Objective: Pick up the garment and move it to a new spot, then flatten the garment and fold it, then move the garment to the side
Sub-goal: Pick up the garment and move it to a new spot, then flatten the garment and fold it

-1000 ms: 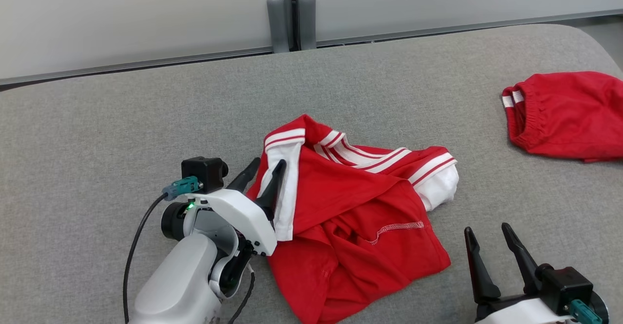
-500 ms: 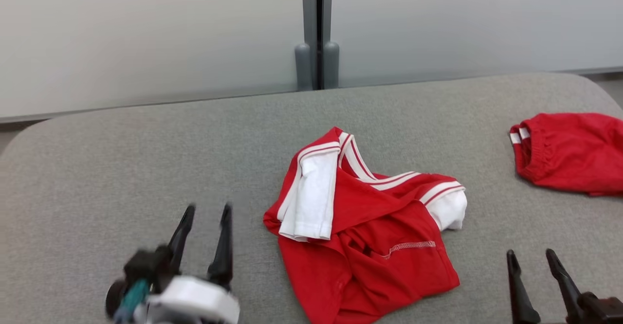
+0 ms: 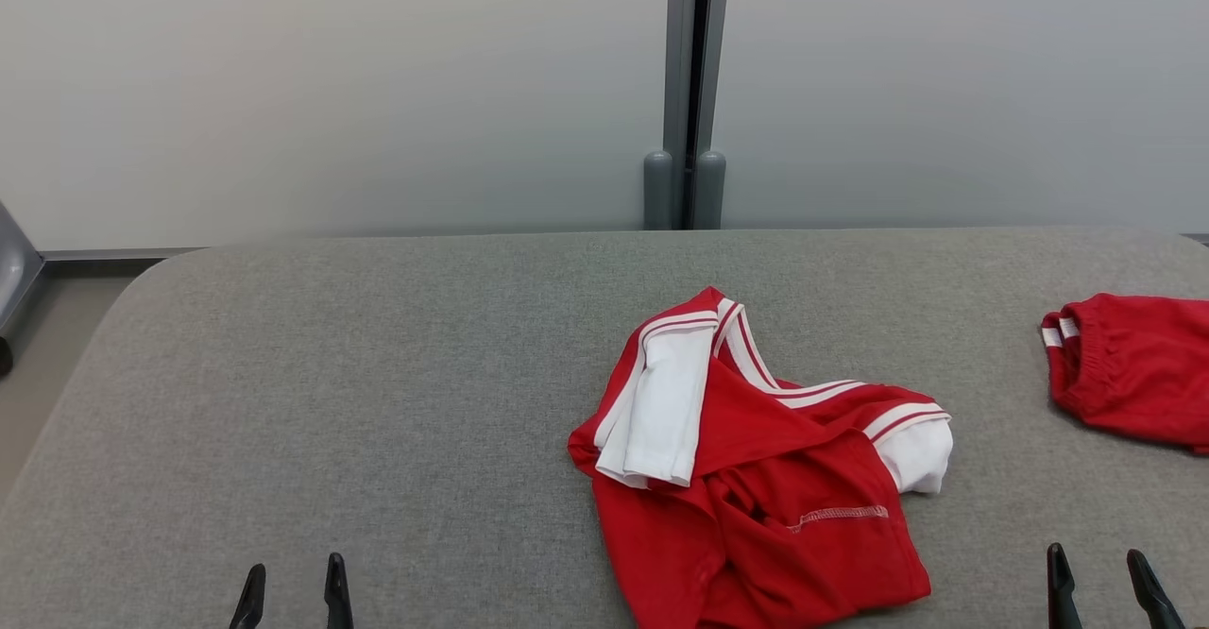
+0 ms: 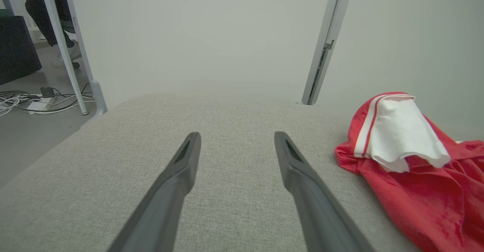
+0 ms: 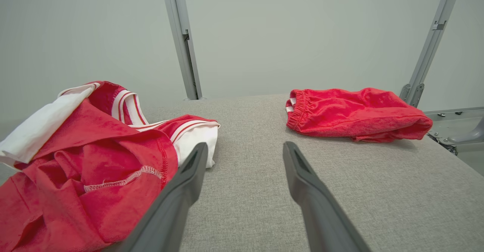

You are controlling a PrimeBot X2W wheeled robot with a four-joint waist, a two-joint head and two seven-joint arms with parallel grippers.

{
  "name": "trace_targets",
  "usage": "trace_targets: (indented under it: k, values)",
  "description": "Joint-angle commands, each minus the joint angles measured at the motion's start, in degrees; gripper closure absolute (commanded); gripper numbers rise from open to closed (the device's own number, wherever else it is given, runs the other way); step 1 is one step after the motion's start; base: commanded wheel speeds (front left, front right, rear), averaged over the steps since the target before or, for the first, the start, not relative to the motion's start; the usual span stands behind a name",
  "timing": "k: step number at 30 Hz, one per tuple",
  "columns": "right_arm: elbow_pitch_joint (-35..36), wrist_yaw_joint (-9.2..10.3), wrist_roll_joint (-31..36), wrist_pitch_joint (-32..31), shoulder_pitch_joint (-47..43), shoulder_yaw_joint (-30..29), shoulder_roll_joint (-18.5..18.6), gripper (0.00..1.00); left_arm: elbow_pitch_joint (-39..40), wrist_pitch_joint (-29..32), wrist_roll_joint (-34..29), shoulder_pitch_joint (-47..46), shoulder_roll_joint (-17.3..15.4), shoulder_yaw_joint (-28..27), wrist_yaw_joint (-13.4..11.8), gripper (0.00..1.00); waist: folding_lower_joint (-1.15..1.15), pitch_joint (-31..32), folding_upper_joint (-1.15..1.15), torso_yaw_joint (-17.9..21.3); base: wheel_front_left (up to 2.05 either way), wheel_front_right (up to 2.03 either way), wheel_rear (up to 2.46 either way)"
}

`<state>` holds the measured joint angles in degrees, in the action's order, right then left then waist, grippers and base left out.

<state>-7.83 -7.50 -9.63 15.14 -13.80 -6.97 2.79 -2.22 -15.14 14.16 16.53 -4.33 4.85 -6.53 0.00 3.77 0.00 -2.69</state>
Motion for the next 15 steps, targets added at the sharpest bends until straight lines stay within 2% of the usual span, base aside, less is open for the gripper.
trace_targets:
  k: [1,10,15]
  values:
    - [-0.22,0.02,-0.18,0.01,-0.62,-0.13,0.24,0.00,0.31,0.02,-0.66,0.68,0.30,-1.13,0.78,0.00,0.00,0.46,0.00,-0.56,0.00,0.00,0.00]
    - [-0.69,0.02,0.11,0.00,-0.01,0.54,0.25,0.00,0.27,0.02,-1.54,0.07,1.28,-2.67,3.07,0.00,0.00,0.98,0.00,-0.93,0.00,0.00,0.00]
    - [-0.35,0.02,0.57,0.01,1.00,1.17,0.25,0.00,0.15,0.02,-0.52,-2.36,1.39,1.73,5.27,0.00,0.00,0.12,0.00,0.24,0.00,0.00,0.00]
